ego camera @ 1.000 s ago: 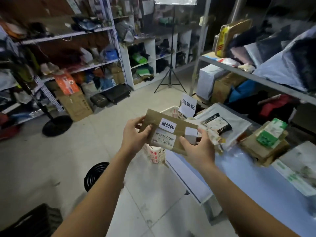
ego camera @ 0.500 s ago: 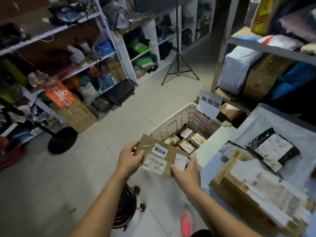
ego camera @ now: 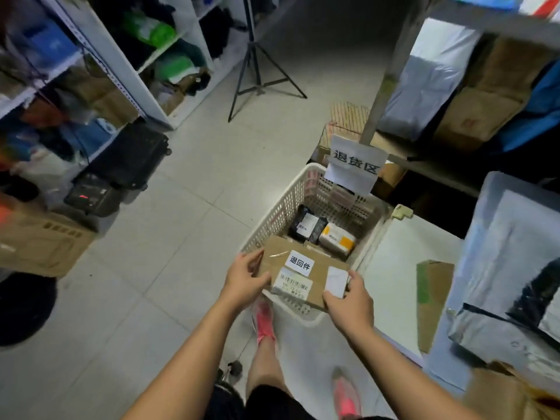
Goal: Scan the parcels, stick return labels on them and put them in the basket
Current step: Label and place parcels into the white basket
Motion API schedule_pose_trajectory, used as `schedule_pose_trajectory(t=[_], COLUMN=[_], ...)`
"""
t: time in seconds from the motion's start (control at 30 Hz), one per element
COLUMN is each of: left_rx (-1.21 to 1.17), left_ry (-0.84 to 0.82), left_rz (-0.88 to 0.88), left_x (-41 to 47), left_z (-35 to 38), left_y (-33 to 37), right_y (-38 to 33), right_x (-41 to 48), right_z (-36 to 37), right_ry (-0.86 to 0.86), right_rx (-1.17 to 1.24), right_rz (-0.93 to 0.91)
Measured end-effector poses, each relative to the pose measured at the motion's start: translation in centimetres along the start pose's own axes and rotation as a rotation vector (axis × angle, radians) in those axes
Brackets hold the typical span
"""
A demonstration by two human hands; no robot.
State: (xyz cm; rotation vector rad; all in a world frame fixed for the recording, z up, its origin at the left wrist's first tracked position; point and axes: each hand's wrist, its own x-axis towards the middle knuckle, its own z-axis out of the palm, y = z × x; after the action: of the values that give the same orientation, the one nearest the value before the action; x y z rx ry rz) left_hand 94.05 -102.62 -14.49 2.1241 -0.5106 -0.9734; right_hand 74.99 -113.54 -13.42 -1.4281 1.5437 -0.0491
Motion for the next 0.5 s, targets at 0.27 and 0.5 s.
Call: schedule_pose_trajectory(t=[0.27,0.5], left_rx=[0.114,0.26], left_ry=[-0.248,-0.242], left_rz=[0.028,0.043], left_x=[22.6,40.4], left_z=[4.2,12.6], left_y=[-5.5,-13.6], right_y=[0.3,6.4], right_x=[17.2,38.1], right_z=[9.8,18.5], right_ry=[0.124,0.101], right_rx=[0.092,0.123], right_rz=[0.072,0.069])
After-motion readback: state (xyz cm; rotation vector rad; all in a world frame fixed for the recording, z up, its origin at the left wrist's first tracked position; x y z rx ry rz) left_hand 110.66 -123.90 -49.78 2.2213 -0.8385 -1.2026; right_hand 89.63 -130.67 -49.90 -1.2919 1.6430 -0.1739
